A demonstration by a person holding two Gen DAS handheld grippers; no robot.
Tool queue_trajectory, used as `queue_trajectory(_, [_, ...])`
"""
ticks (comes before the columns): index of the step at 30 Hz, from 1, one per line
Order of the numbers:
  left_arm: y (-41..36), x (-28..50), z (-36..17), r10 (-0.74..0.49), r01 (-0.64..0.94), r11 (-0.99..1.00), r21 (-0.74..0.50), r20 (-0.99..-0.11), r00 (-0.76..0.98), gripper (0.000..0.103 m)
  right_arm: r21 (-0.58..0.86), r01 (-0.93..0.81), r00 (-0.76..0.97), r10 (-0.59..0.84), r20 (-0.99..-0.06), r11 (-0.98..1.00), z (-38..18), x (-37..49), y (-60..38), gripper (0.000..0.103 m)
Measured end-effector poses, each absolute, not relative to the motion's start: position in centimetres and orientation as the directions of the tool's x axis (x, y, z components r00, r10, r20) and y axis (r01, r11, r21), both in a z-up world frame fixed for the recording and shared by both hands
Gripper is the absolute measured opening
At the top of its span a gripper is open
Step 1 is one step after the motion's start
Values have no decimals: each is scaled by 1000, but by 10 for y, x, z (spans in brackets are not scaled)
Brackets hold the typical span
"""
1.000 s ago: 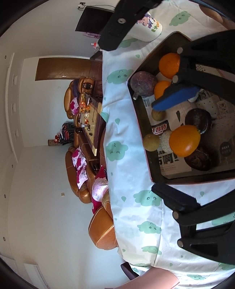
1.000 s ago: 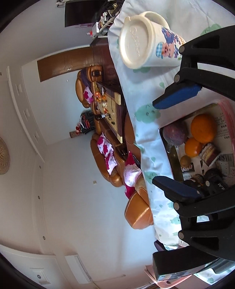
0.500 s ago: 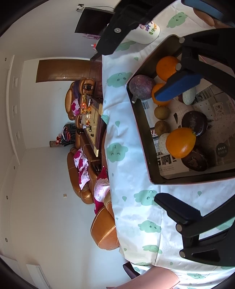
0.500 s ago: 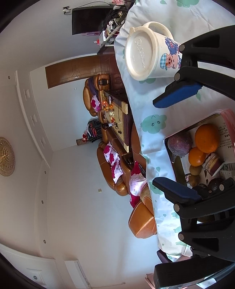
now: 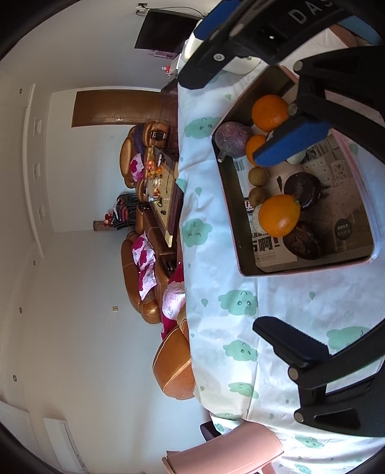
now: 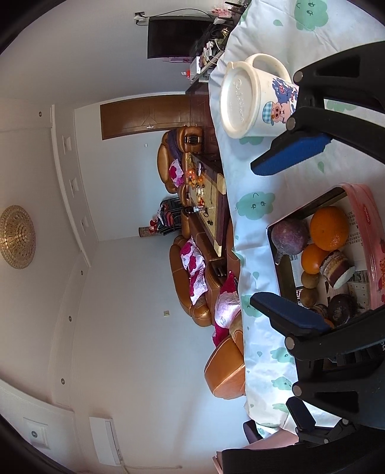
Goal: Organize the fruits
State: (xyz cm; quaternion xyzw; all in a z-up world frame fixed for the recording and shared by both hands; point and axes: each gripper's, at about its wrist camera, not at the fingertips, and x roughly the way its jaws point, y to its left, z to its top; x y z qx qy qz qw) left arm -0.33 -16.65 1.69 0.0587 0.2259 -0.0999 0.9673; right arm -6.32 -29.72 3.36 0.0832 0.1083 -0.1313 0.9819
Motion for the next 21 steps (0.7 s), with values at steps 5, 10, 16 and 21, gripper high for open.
queue_trajectory(5, [-157,-19,20,-157,204,976,73,-408,899,103,148,285,948,-255,-190,947,36,-84,-295,83])
queue_trajectory(10, [-148,-36,22,-164,209,975,78,-384,909,103,152,296,947,-268,-178,943,38,-101,-293,83])
queue_trajectory(16, [-142,-50,25,-179,216,974,67,-357,917,103,133,310,946,-291,-144,941,41,-119,-279,83])
queue_trajectory(21, [-138,-53,26,-189,219,974,49,-350,918,103,121,320,944,-306,-121,940,41,-124,-275,87])
